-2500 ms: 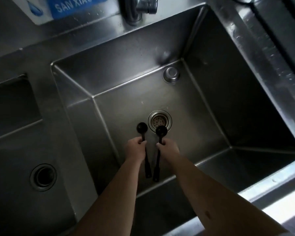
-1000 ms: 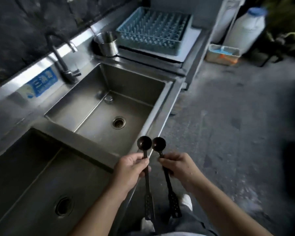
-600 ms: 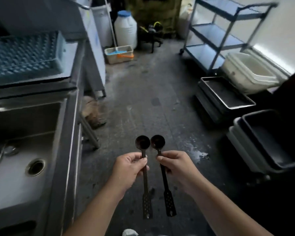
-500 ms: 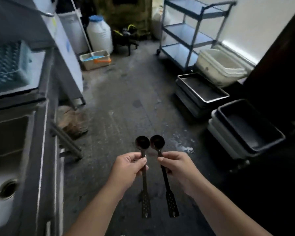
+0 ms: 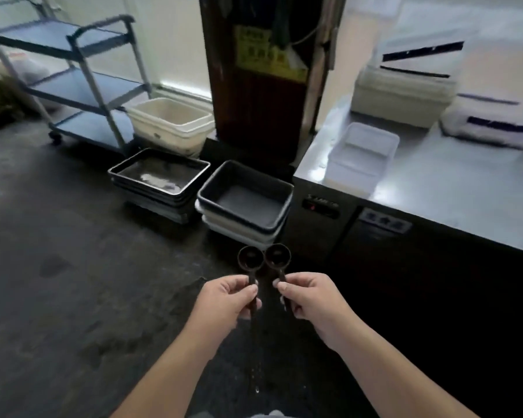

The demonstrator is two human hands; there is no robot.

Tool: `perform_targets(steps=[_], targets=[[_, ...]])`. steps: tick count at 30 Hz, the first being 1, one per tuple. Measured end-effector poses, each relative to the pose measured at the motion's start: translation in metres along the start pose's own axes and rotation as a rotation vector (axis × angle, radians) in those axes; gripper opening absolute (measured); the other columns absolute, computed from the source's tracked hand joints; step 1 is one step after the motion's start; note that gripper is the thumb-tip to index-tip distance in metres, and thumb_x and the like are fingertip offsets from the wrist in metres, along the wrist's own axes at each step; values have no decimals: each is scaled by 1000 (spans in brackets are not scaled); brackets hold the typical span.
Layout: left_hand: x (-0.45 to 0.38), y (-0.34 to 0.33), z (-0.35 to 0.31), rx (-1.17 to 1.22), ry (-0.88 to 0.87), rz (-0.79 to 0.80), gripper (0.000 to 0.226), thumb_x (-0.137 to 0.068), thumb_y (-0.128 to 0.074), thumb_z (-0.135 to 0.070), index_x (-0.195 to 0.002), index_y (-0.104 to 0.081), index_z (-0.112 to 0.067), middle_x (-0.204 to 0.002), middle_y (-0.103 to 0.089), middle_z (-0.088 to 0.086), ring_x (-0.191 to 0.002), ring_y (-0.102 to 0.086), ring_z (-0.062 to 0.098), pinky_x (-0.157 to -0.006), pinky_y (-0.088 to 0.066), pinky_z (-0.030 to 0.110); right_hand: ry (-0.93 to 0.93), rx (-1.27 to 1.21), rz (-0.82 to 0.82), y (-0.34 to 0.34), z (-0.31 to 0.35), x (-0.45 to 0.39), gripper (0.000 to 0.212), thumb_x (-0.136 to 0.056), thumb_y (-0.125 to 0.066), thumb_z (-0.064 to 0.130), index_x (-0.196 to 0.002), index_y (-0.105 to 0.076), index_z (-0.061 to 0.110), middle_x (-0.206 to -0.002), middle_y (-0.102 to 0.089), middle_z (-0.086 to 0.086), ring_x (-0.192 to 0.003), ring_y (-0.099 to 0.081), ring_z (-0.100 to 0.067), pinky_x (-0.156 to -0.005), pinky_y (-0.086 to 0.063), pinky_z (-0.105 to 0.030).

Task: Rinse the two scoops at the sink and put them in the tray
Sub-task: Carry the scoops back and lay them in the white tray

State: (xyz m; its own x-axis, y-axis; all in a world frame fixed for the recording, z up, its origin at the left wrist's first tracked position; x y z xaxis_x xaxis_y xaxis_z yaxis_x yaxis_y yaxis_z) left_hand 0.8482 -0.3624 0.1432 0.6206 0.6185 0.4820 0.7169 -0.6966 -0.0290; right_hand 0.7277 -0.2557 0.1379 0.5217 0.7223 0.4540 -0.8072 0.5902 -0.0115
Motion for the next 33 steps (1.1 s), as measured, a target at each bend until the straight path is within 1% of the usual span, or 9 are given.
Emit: perform_targets(steps=[3, 6, 13, 18, 20, 25, 28, 30, 33], targets=[[-36, -54, -13, -81, 12, 120, 10, -90, -64, -8, -94, -72, -11, -65, -72, 6, -43, -59, 1, -35, -37, 11, -27, -45, -136, 58, 1, -9, 16, -90, -68, 15, -81, -80, 16, -62, -66, 1, -61, -57, -16, -61, -44, -31], [-77, -93, -27, -184, 11, 209, 9, -89, -66, -16, -94, -74, -18, -67, -75, 4, -46, -62, 4, -36, -34, 15, -15, -102, -220, 99, 7, -21, 15, -90, -67, 19, -83, -80, 23, -63, -66, 3, -60, -59, -11, -64, -47, -32], [-193, -168, -76, -276, -8, 431, 10, -90, -66, -17, -95, -73, -16, -66, -73, 4, -46, -61, 6, -38, -30, 17, -8, -262, -414, 175, 34, -102, 13, -89, -68, 20, -86, -81, 22, -65, -65, 1, -65, -59, -16, -71, -47, -37], [-277, -209, -128, -291, -37, 555, 10, -90, -65, -11, -90, -75, -11, -65, -70, 5, -48, -62, 3, -39, -39, 11, 9, -329, -536, 217, 69, -168, 11, -86, -70, 23, -86, -81, 22, -64, -64, 3, -72, -56, -22, -74, -46, -39], [-305, -223, -144, -333, -40, 599, 11, -90, -65, -14, -90, -75, -13, -65, -70, 4, -49, -62, 4, -39, -38, 12, 9, -353, -579, 229, 80, -193, 11, -88, -69, 20, -86, -80, 19, -64, -63, 2, -72, -54, -22, -74, -44, -39], [-366, -255, -171, -358, -7, 623, 13, -92, -62, -12, -94, -74, -11, -63, -69, 2, -45, -58, 3, -37, -34, 12, -22, -390, -624, 266, 98, -243, 17, -91, -66, 17, -92, -72, 1, -67, -60, -3, -64, -52, -16, -68, -43, -33], [-402, -276, -184, -393, -11, 581, 12, -92, -62, -15, -95, -73, -14, -65, -68, 2, -46, -57, 6, -38, -31, 14, -39, -399, -637, 293, 108, -271, 14, -91, -66, 17, -88, -76, 9, -68, -61, -2, -62, -54, -13, -69, -45, -32], [-427, -292, -191, -405, -7, 548, 10, -91, -64, -17, -95, -73, -17, -71, -69, 2, -53, -61, 9, -43, -37, 16, -50, -410, -652, 316, 113, -292, 16, -91, -65, 17, -84, -79, 15, -66, -63, 1, -63, -55, -13, -68, -46, -29], [-464, -320, -198, -422, -5, 504, 9, -90, -65, -18, -95, -73, -20, -75, -68, -2, -56, -63, 10, -50, -41, 21, -73, -418, -702, 356, 117, -327, 18, -93, -61, 11, -86, -76, 17, -64, -63, 4, -60, -56, -10, -59, -48, -22]])
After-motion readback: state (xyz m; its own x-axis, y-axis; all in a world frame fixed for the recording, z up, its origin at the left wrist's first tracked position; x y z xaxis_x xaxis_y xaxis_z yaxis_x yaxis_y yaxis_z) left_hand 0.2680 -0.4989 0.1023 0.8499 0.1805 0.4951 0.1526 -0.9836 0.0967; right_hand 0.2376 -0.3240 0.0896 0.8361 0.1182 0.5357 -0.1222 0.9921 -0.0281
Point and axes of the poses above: each hand's wrist, its own x-axis away from the middle knuckle, its own y-axis out of the back of the hand, z = x × y, the point moved 6 cm from there along -x, towards the middle knuckle
